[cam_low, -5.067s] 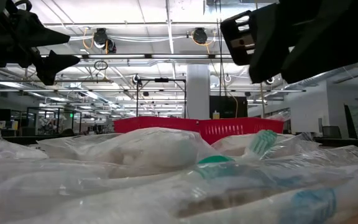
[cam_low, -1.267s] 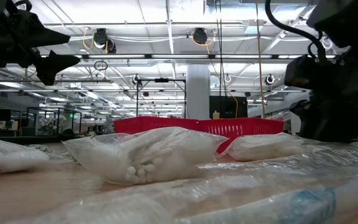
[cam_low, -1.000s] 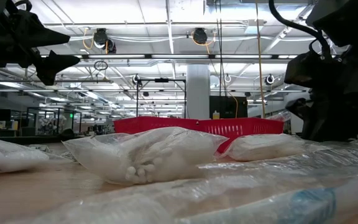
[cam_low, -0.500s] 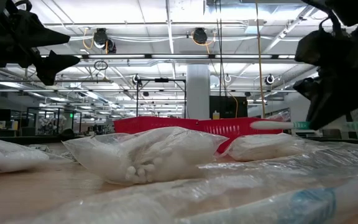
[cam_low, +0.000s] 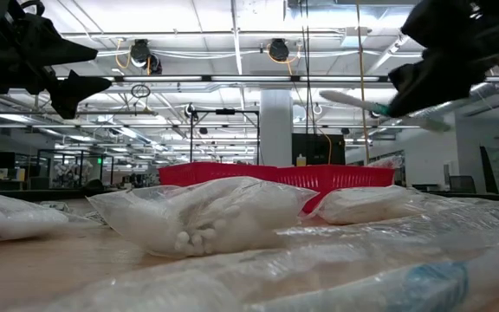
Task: Pick & Place Travel size toiletries
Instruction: Put the green toothbrush into the bottom right red bin, then put the blue toothbrush into the bottom right red bin
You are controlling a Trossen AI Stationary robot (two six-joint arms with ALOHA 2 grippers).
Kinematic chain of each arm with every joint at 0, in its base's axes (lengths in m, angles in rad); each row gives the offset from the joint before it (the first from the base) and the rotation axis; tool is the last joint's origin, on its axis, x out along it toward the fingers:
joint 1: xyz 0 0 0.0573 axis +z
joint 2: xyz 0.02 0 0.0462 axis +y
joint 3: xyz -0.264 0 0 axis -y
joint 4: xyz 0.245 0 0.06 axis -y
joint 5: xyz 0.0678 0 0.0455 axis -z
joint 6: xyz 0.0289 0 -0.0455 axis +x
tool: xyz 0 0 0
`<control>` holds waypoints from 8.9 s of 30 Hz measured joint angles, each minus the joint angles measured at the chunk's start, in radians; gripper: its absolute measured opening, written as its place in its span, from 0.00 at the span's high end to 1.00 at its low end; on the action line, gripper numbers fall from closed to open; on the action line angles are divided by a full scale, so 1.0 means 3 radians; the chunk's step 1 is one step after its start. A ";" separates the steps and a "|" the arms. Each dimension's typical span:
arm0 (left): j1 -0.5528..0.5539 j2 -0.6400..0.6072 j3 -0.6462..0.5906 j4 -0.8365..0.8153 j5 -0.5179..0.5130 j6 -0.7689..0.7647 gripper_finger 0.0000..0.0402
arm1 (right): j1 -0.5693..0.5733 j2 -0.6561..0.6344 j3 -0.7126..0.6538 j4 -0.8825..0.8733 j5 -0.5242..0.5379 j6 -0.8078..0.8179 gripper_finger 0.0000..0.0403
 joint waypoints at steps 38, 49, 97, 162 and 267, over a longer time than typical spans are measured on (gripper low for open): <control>0.0000 0.0000 0.0000 0.0000 0.0000 0.0000 0.33 | -0.1242 0.1829 0.0006 0.1871 -0.1375 -0.1156 0.95; -0.0001 -0.0001 0.0000 0.0000 -0.0001 0.0000 0.33 | -0.1237 0.1801 0.0006 0.1863 -0.1182 -0.1138 0.79; 0.0000 -0.0001 0.0000 0.0000 -0.0001 0.0000 0.33 | 0.1162 0.2036 0.0015 0.1041 -0.0155 0.0573 0.55; 0.0000 0.0000 0.0000 0.0000 0.0000 0.0000 0.33 | -0.0844 0.2072 0.0412 0.2215 -0.0846 -0.0327 0.97; 0.0000 0.0000 -0.0001 -0.0004 0.0000 0.0000 0.33 | 0.1259 0.2307 0.1178 0.1342 -0.0162 0.0020 0.33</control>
